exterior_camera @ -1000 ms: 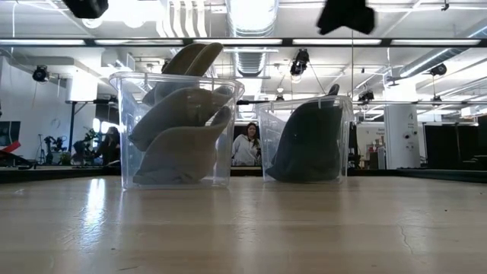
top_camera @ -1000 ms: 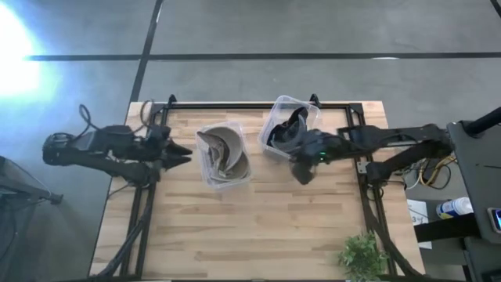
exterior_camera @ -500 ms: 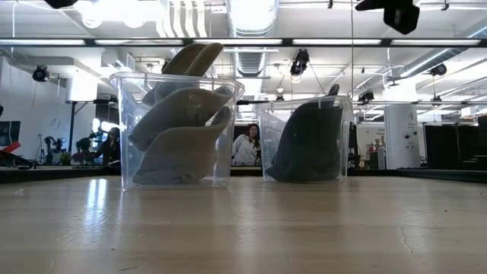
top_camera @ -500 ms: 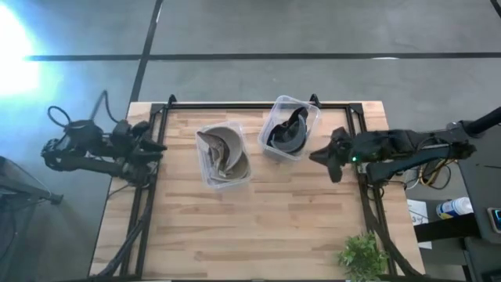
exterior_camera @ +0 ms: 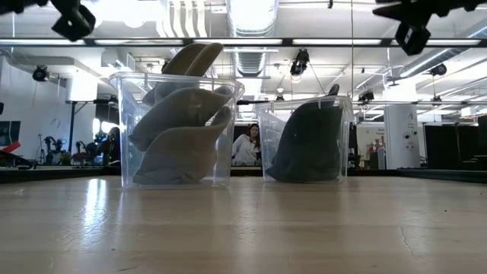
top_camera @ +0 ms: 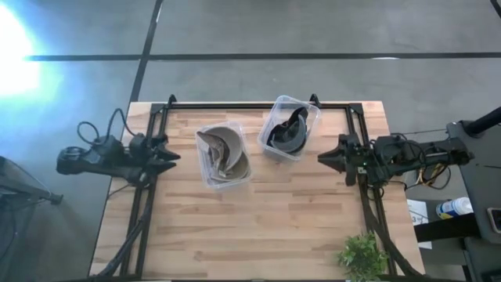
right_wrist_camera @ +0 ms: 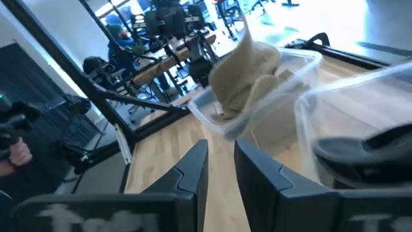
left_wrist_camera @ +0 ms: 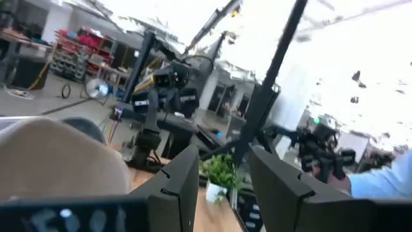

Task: Pick & Place hat
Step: Return to Home Position

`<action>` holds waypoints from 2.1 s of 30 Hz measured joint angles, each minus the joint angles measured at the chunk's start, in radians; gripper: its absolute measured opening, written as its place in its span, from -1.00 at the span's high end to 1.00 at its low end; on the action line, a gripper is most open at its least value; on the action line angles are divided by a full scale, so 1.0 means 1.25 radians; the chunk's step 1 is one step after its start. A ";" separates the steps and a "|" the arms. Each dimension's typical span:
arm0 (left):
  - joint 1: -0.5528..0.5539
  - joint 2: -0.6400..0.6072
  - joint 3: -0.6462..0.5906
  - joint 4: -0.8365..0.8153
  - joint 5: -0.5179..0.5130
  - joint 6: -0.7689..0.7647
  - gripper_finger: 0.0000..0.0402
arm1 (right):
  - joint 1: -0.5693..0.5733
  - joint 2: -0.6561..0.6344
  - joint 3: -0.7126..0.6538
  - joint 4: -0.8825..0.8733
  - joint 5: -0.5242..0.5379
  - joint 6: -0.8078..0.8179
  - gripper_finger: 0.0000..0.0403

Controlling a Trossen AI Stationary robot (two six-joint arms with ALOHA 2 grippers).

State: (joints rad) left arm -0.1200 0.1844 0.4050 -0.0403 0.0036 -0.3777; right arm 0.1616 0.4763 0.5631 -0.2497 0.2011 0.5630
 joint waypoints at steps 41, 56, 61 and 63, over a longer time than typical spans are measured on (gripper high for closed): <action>0.000 -0.127 -0.237 0.072 -0.147 0.285 0.35 | 0.000 -0.065 -0.253 -0.006 0.007 0.010 0.60; 0.008 -0.147 -0.317 0.059 -0.112 0.373 0.35 | 0.000 -0.065 -0.336 -0.005 0.007 0.010 0.66; 0.053 -0.147 -0.317 0.038 -0.018 0.320 0.35 | 0.000 -0.064 -0.357 -0.005 0.007 0.010 0.62; 0.087 -0.147 -0.317 0.039 0.011 0.292 0.35 | 0.000 -0.064 -0.365 -0.005 0.007 0.010 0.61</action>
State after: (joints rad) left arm -0.0116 0.0010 0.0090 0.0080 0.0179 -0.0121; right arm 0.1616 0.3965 0.1066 -0.2562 0.2092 0.5758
